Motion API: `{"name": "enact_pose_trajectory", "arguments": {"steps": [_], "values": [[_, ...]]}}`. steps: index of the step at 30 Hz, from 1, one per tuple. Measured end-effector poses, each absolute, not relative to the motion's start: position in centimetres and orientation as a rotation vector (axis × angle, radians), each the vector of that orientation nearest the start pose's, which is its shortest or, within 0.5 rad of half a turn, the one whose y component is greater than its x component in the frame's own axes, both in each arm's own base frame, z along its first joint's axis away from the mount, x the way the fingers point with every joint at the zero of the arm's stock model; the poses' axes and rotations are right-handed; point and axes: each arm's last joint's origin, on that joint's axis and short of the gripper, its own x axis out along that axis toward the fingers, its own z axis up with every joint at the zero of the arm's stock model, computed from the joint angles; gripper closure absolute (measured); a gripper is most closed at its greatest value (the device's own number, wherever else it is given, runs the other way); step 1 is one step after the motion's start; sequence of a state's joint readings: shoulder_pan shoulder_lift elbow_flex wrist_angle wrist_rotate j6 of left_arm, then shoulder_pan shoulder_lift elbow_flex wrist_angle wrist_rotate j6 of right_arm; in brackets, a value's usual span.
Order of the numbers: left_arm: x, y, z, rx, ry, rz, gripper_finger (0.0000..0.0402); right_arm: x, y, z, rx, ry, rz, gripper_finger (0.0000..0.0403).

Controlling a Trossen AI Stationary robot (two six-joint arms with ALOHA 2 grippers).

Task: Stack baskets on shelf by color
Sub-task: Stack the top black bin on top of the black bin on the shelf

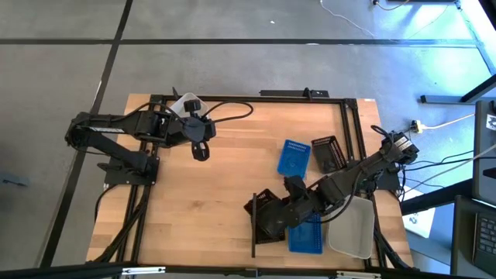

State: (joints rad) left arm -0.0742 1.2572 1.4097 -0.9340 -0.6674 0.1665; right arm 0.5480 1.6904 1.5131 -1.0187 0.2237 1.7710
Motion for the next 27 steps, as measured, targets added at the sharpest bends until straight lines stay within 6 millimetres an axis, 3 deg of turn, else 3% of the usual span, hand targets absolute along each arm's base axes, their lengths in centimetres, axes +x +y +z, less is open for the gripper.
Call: {"name": "enact_pose_trajectory", "arguments": {"steps": [16, 24, 27], "values": [[23.65, 0.04, 38.74, 0.435, 0.785, 0.504, 0.0358, 29.21, 17.13, 29.55, 1.144, 0.973, -0.693, 0.0352], [23.65, 0.04, 38.74, 0.435, 0.785, 0.504, 0.0358, 29.18, 17.09, 29.53, 1.132, 0.972, -0.695, 0.0395], [23.65, 0.04, 38.74, 0.435, 0.785, 0.504, 0.0358, 29.18, 17.09, 29.53, 1.13, 0.972, -0.694, 0.0388]]}}
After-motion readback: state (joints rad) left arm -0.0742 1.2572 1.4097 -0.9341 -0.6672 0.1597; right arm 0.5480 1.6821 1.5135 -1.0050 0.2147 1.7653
